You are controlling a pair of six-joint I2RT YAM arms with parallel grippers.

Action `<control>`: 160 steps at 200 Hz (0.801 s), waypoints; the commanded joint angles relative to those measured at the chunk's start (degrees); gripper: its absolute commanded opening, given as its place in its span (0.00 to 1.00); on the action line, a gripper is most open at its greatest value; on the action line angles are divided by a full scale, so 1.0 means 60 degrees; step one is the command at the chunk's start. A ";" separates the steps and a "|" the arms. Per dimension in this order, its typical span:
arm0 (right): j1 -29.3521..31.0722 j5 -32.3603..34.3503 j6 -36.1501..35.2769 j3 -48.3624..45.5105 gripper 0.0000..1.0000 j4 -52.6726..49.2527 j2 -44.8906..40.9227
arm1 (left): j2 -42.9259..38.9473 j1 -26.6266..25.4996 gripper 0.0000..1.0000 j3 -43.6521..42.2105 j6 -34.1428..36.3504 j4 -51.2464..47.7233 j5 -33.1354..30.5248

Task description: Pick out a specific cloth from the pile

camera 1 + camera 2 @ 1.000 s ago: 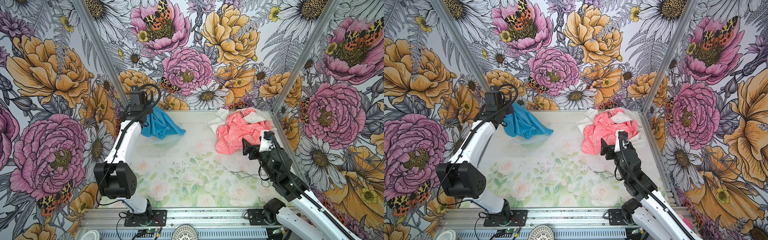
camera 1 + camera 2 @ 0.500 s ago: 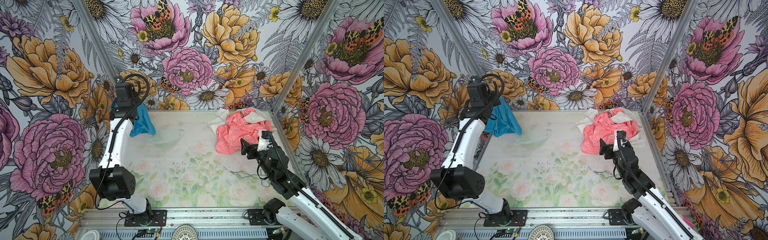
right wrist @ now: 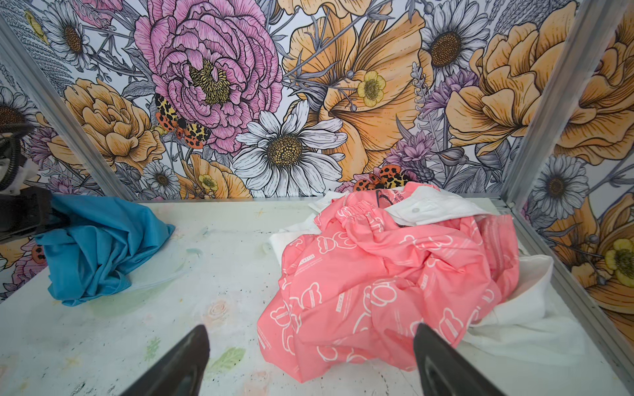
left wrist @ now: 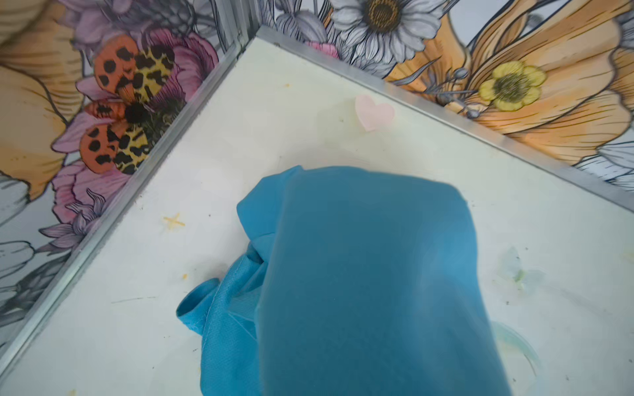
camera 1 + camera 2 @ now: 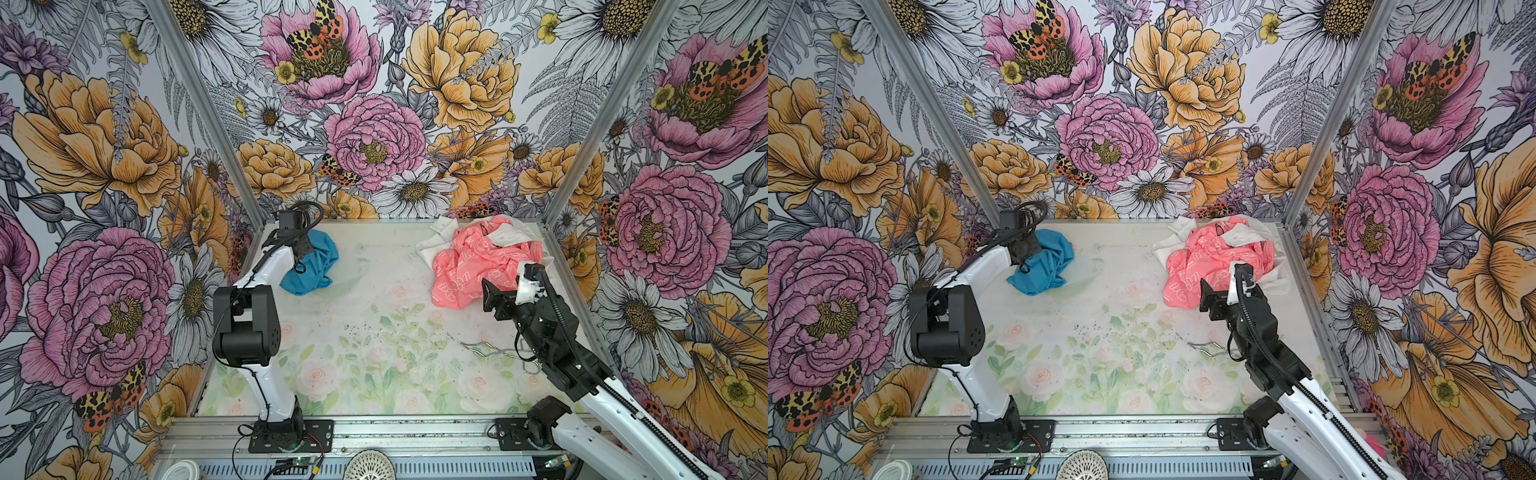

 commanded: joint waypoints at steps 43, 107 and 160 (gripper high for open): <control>-0.0104 -0.0111 0.0250 -0.0301 0.93 0.0096 -0.0317 | 0.1294 0.0751 0.00 -0.0072 -0.0841 0.0326 0.0929; -0.0118 -0.0212 0.0407 -0.0288 0.93 0.0096 -0.0211 | 0.1287 0.1128 0.22 -0.0292 -0.0769 0.0203 0.1301; -0.0120 -0.0302 0.0549 -0.0318 0.93 0.0081 -0.0416 | -0.0992 0.0891 0.60 -0.0625 -0.0454 0.0221 0.0997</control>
